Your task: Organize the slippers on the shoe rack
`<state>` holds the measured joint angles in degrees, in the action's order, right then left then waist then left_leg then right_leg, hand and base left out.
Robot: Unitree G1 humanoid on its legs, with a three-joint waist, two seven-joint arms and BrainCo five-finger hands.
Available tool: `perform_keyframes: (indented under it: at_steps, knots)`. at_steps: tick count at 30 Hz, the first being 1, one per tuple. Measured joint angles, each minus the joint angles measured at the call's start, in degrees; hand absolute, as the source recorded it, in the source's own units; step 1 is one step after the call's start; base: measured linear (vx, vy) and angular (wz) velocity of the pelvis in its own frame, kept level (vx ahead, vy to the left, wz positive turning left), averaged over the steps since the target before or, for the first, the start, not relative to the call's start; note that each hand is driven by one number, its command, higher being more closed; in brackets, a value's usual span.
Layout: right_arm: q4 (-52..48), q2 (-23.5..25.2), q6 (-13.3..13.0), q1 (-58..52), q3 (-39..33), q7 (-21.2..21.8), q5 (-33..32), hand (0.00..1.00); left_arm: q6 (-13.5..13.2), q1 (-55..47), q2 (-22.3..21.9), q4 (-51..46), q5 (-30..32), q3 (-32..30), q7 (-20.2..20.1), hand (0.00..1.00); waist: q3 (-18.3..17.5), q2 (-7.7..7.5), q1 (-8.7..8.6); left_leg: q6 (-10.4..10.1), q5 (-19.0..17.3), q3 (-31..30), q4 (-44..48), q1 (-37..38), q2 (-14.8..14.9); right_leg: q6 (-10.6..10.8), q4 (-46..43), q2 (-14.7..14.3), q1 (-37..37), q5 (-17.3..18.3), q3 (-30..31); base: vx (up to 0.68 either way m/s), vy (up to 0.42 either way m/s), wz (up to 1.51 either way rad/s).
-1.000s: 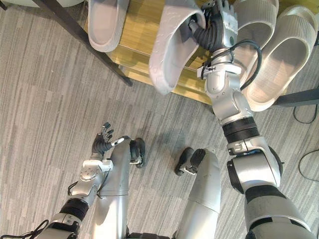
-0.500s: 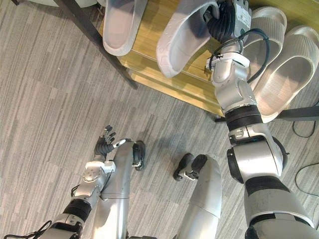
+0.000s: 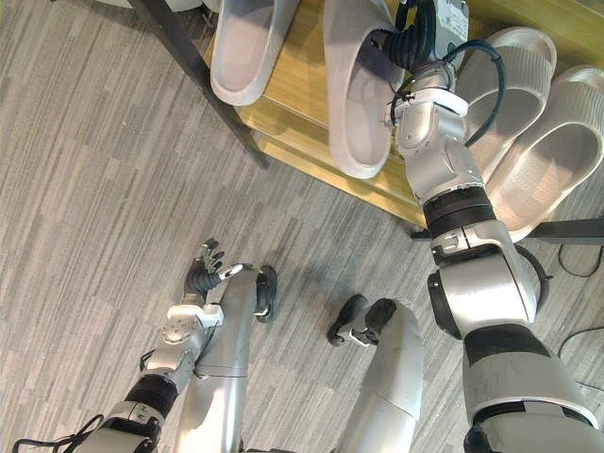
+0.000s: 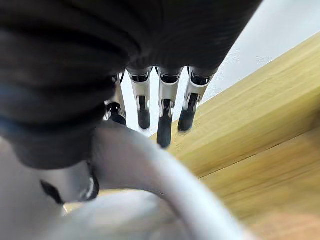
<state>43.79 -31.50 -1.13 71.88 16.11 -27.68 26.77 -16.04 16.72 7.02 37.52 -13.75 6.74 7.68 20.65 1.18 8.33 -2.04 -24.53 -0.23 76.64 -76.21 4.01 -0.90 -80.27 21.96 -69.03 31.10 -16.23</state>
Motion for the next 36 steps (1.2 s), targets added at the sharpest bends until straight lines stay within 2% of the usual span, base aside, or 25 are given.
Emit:
perform_keyframes:
  at_steps: [10, 15, 24, 36]
  knots:
    - [0.0, 0.2, -1.1, 0.0, -0.4, 0.7, -7.6, 0.0, 0.0, 0.2, 0.1, 0.3, -1.1, -0.2, 0.0, 0.0, 0.0, -0.01, -0.06, 0.0, 0.0, 0.0, -0.2, -0.3, 0.2, 0.0, 0.4, -0.1, 0.0, 0.0, -0.3, 0.04, -0.011, 0.0]
    - [0.0, 2.1, -1.3, -0.5, -1.8, 1.4, -11.3, 0.0, 0.0, 0.2, 0.1, 0.7, -1.8, -0.5, 1.0, 0.0, 0.0, -0.01, -0.27, 0.0, 0.0, 0.3, -0.4, 0.0, 0.5, 0.0, 0.5, -0.2, 0.0, 0.0, -0.1, 0.04, -0.013, -0.01]
    - [-0.6, 5.5, -1.9, -4.4, -2.5, 2.4, -13.7, 0.0, 0.1, 0.6, 0.2, 2.6, -2.2, -2.5, 1.1, 0.0, -0.2, -0.4, -0.56, 0.0, 0.0, 1.0, -0.4, 0.3, 1.4, 0.0, 0.6, -0.8, 0.0, 0.0, 0.2, 0.02, -0.006, -0.03]
    - [-10.0, 12.0, -2.4, -11.5, -7.5, 2.8, -14.5, 0.0, 0.7, 0.6, 0.1, 4.0, -2.2, -4.8, 1.1, 0.0, -0.2, -0.82, -1.36, 0.0, 0.0, 1.7, -1.2, 1.4, 2.2, -0.3, 1.2, -1.4, 0.2, -0.3, 0.7, 0.03, -0.009, -0.03]
